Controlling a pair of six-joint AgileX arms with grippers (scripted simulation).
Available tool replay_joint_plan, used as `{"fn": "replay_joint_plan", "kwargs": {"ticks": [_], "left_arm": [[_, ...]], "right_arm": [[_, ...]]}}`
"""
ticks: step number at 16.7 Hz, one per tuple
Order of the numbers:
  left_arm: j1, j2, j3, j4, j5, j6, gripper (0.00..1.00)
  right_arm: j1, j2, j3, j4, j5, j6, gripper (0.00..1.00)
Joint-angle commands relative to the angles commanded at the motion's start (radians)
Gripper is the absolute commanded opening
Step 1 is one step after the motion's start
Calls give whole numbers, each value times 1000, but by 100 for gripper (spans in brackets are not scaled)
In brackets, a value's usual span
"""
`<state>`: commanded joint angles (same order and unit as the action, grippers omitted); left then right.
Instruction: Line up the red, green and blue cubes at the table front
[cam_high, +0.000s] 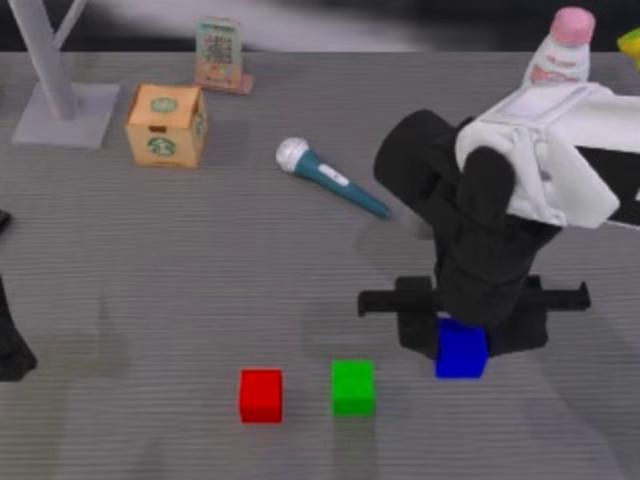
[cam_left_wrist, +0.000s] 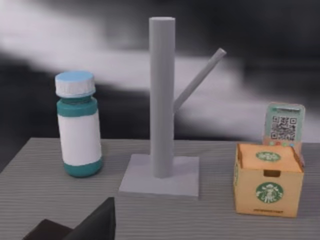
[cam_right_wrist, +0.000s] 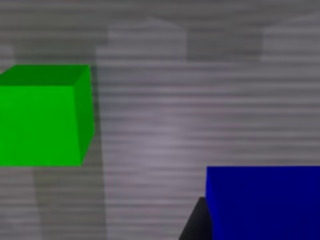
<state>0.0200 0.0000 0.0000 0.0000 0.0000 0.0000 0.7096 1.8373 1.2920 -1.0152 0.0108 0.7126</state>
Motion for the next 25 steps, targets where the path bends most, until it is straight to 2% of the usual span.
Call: {"fn": "replay_joint_plan", "kwargs": {"ticks": [4,11,15,25], "left_arm": [[0,0,0,0,0,0,100],[0,0,0,0,0,0,100],[0,0,0,0,0,0,100],[0,0,0,0,0,0,100]], "right_arm": [[-2,11,-8,16,-1,-2,0],[3,108,-146,257,1,5,0],[4,113,-153,265,1,5,0],[4,113,-153,265,1,5,75]]}}
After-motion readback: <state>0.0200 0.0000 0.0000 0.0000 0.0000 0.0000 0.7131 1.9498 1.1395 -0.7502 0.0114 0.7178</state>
